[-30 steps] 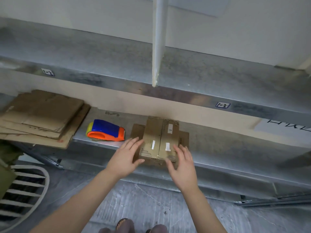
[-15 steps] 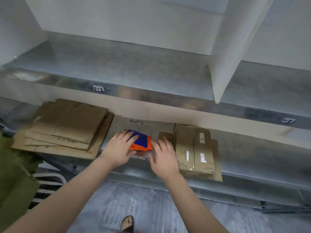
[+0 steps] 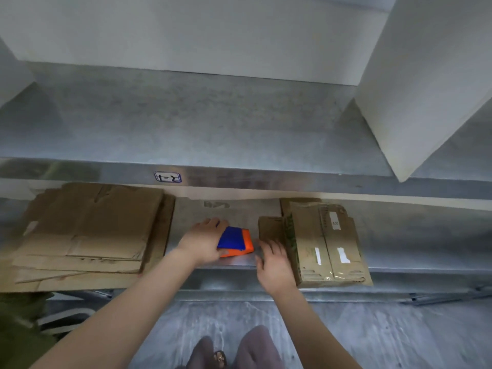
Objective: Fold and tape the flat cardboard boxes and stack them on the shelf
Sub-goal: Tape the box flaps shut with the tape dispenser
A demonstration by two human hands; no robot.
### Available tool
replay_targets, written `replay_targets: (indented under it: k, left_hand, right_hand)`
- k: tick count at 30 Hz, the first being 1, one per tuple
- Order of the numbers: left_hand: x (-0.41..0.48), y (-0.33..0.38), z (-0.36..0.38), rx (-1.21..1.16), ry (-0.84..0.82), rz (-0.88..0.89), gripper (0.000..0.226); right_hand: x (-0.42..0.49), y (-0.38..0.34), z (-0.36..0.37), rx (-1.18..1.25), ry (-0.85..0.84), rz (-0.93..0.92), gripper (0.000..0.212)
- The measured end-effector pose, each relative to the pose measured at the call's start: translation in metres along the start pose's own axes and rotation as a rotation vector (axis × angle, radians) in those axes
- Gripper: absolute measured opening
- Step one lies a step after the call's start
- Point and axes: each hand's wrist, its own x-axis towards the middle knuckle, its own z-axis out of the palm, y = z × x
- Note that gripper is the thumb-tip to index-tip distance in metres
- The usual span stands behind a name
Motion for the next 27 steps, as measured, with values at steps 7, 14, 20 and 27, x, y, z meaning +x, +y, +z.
replay_targets:
  k: [7, 14, 20, 27]
  left_hand:
    - [-0.007, -0.021, -0.008, -0.110, -0.080, 0.024, 0.061]
    - [-0.032, -0.034, -0.012, -0.239, 0.001, -0.020, 0.066]
    - [-0.046, -0.029, -0.017, -0.227, 0.132, 0.046, 0.063]
    - [-0.063, -0.018, -0.050, -0.215, 0.230, 0.183, 0.063]
  right_hand:
    - [0.004, 0.003, 0.001, 0.088, 0.017, 0.034, 0.043]
    - [0.011, 0.000, 0.000, 0.071, -0.010, 0.007, 0.043]
    - [0.017, -0.007, -0.008, 0.162, -0.004, -0.045, 0.039]
    - [0.011, -0.017, -0.027, 0.402, 0.008, -0.084, 0.037]
